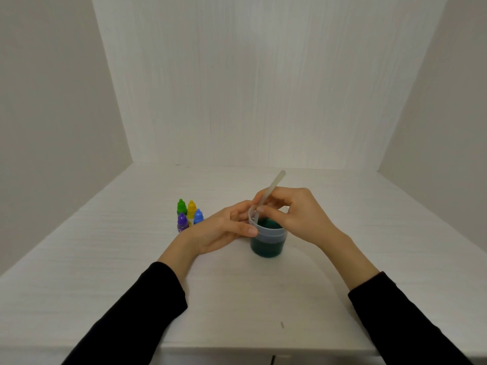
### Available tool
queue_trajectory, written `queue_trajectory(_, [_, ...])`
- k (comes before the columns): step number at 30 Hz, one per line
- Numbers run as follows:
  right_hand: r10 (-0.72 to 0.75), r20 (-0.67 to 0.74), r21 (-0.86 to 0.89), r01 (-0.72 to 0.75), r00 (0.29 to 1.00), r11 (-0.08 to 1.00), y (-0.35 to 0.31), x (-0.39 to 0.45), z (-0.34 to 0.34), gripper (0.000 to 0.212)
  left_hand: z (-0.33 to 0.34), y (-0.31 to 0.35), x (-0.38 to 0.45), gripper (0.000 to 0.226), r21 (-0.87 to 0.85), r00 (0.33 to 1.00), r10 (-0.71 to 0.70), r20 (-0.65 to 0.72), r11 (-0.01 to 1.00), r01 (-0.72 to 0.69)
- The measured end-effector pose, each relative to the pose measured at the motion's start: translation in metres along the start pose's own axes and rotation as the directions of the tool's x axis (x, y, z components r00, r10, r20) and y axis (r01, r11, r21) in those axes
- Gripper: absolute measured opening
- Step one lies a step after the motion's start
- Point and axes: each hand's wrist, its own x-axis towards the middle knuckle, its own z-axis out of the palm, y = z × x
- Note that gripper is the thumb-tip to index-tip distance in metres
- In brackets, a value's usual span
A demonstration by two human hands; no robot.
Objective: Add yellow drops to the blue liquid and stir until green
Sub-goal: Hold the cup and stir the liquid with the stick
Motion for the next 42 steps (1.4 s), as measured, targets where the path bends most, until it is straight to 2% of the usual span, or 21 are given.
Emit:
queue_trajectory(7, [-0.015, -0.035, -0.26, 0.005, 0.999, 0.966, 0.004, 0.002, -0.006, 0.015, -0.002, 0.0, 0.0, 0.07, -0.005, 1.0, -0.027, -0.003, 1.0, 0.027])
queue_trajectory(10, [-0.018, -0.055, -0.312, 0.0, 0.998, 0.95, 0.004, 0.001, -0.011, 0.015, -0.004, -0.001, 0.001, 0.073, 0.01, 0.999, -0.033, -0.005, 0.999, 0.033])
queue_trajectory(15, [0.019, -0.061, -0.259, -0.034, 0.998, 0.965, 0.002, 0.0, -0.013, 0.018, -0.004, -0.002, 0.002, 0.069, 0.003, 0.999, -0.035, -0.009, 0.999, 0.035])
queue_trajectory(23, [-0.023, 0.008, -0.062, 0.024, 1.0, 0.998, -0.006, -0.005, -0.011, 0.029, -0.002, -0.001, 0.001, 0.066, 0.029, 1.0, -0.024, -0.014, 0.999, 0.024])
queue_trajectory(28, [-0.005, 0.042, 0.045, 0.003, 0.999, 0.999, -0.005, -0.004, -0.004, 0.009, -0.001, -0.001, -0.001, 0.069, 0.015, 1.0, -0.01, -0.013, 1.0, 0.01])
queue_trajectory(34, [0.038, 0.003, 0.022, -0.038, 0.999, 0.999, -0.001, 0.001, 0.0, 0.014, 0.0, 0.0, 0.0, 0.072, 0.005, 1.0, -0.004, 0.002, 1.0, 0.004])
queue_trajectory(42, [0.029, -0.053, -0.176, -0.038, 0.998, 0.984, 0.004, 0.002, -0.005, 0.013, -0.002, -0.001, 0.001, 0.067, -0.008, 1.0, -0.023, -0.006, 1.0, 0.023])
